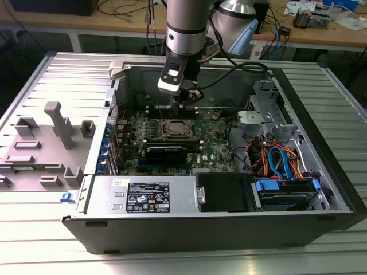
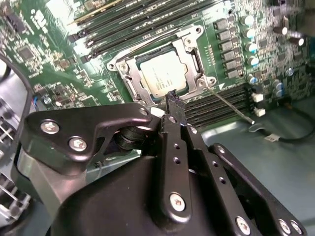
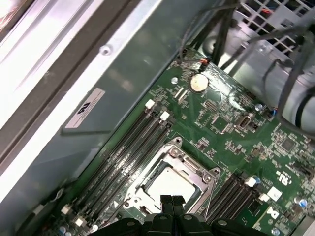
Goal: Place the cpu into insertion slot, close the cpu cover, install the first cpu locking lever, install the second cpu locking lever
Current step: 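Install the first cpu locking lever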
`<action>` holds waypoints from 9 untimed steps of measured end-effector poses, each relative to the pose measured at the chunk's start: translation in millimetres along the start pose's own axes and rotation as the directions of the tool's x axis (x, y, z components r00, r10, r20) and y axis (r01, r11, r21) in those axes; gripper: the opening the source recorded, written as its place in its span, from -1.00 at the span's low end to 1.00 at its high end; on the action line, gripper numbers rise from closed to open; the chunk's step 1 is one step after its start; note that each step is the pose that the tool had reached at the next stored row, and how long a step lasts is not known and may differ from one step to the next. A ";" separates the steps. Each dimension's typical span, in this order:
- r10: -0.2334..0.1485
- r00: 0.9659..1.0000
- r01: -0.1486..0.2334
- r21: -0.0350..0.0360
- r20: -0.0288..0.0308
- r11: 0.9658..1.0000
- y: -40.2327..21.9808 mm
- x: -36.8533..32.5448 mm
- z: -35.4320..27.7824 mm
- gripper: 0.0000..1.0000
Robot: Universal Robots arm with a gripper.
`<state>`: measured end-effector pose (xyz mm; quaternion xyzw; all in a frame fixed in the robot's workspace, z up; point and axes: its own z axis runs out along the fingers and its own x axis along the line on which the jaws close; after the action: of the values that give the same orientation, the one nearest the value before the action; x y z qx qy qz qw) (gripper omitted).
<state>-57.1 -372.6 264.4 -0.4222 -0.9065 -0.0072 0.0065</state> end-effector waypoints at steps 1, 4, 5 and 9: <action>-0.005 1.000 0.005 0.000 0.000 1.000 -0.1 0.0 0.1 -0.79; -0.005 1.000 0.005 0.000 0.000 1.000 -0.1 0.0 0.0 -0.79; -0.005 1.000 0.005 0.000 0.000 1.000 -0.1 0.0 0.0 -0.79; -0.005 1.000 0.005 0.000 0.000 1.000 -0.1 0.0 0.0 -0.79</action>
<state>-57.1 -372.6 264.4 -0.4201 -0.9074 -0.0072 0.0065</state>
